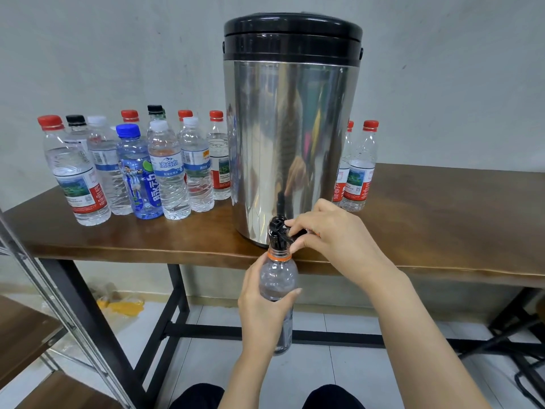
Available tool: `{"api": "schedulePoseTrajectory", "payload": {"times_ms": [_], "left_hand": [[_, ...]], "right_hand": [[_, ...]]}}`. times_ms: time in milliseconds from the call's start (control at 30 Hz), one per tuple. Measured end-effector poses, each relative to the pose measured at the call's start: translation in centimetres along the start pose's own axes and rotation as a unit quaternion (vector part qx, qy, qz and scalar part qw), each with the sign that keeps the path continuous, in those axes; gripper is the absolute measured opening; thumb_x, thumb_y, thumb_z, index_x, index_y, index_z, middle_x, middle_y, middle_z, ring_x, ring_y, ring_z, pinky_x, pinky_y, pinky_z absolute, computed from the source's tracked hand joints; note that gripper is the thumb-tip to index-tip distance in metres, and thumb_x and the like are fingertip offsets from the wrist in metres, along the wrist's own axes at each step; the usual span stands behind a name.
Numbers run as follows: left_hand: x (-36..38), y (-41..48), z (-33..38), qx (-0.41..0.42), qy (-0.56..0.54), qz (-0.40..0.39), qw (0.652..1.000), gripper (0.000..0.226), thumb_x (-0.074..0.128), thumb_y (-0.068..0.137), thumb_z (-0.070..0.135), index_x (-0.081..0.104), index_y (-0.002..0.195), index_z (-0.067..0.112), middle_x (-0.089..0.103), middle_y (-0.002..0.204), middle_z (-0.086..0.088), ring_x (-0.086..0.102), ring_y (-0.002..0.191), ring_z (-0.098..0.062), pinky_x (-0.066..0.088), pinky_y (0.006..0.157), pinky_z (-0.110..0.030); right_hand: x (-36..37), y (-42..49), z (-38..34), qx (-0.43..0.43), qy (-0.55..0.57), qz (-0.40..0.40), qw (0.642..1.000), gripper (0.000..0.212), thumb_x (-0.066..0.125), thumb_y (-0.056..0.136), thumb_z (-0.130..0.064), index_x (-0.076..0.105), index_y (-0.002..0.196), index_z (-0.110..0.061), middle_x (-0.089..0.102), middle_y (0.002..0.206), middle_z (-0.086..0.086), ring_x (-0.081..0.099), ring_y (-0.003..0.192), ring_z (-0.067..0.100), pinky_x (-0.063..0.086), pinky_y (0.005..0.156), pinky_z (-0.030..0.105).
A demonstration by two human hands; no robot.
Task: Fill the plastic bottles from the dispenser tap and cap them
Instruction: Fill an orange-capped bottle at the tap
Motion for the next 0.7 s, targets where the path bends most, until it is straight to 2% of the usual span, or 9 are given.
{"api": "schedulePoseTrajectory", "payload": {"times_ms": [100,167,233,367,600,700], "left_hand": [[0.0,0.0,0.2,-0.004,0.004,-0.007,1.0,0.084,0.091,0.065,0.014,0.046,0.123,0.054,0.054,0.121,0.035,0.049,0.12,0.009,0.041,0.093,-0.007],[0.0,0.0,0.2,0.003,0.012,-0.011,1.0,0.084,0.091,0.064,0.014,0.046,0.122,0.053,0.053,0.123,0.033,0.048,0.12,0.012,0.039,0.092,-0.003],[-0.2,0.0,0.4,0.006,0.014,-0.015,1.0,0.084,0.091,0.064,0.015,0.045,0.123,0.053,0.052,0.124,0.033,0.046,0.121,0.013,0.038,0.093,-0.003],[-0.2,0.1,0.5,0.008,0.02,-0.014,1.0,0.085,0.091,0.064,0.011,0.045,0.124,0.051,0.052,0.123,0.032,0.045,0.118,0.017,0.036,0.089,0.001],[-0.2,-0.1,0.6,-0.002,0.013,-0.021,1.0,0.084,0.091,0.065,0.014,0.046,0.129,0.046,0.052,0.126,0.03,0.046,0.121,0.013,0.037,0.091,0.0],[-0.2,-0.2,0.7,0.004,0.01,-0.021,1.0,0.083,0.09,0.065,0.012,0.045,0.125,0.049,0.052,0.124,0.031,0.046,0.118,0.016,0.037,0.088,0.001]], "right_hand": [[0.1,1.9,-1.3,-0.018,-0.068,0.018,0.997,0.022,0.062,0.089,-0.045,0.071,0.095,-0.026,0.045,0.084,-0.004,0.053,0.082,0.018,0.039,0.065,0.028],[0.5,3.6,-1.6,-0.007,-0.096,0.022,0.995,0.03,0.054,0.091,-0.052,0.069,0.097,-0.027,0.041,0.081,-0.007,0.051,0.078,0.014,0.034,0.063,0.028],[1.0,4.6,-1.1,0.015,-0.035,0.037,0.999,0.031,0.053,0.089,-0.055,0.068,0.091,-0.028,0.045,0.077,-0.01,0.048,0.074,0.009,0.034,0.064,0.029],[1.9,4.2,-0.1,0.013,0.038,0.064,0.997,0.039,0.048,0.08,-0.065,0.067,0.083,-0.031,0.061,0.079,-0.003,0.053,0.079,0.013,0.046,0.068,0.036],[1.9,4.0,-0.3,0.008,0.076,0.069,0.995,0.029,0.056,0.082,-0.057,0.069,0.082,-0.031,0.068,0.078,-0.011,0.058,0.079,0.009,0.051,0.07,0.039],[1.3,3.3,0.5,0.034,0.214,0.059,0.974,0.009,0.068,0.086,-0.032,0.074,0.088,-0.025,0.072,0.081,-0.012,0.065,0.081,0.004,0.051,0.072,0.025]]}}
Point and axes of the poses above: each hand's wrist, its own y-axis towards the middle knuckle, its own x-axis out of the palm, z = x × y, the point moved 1 cm from there along y, towards the middle knuckle
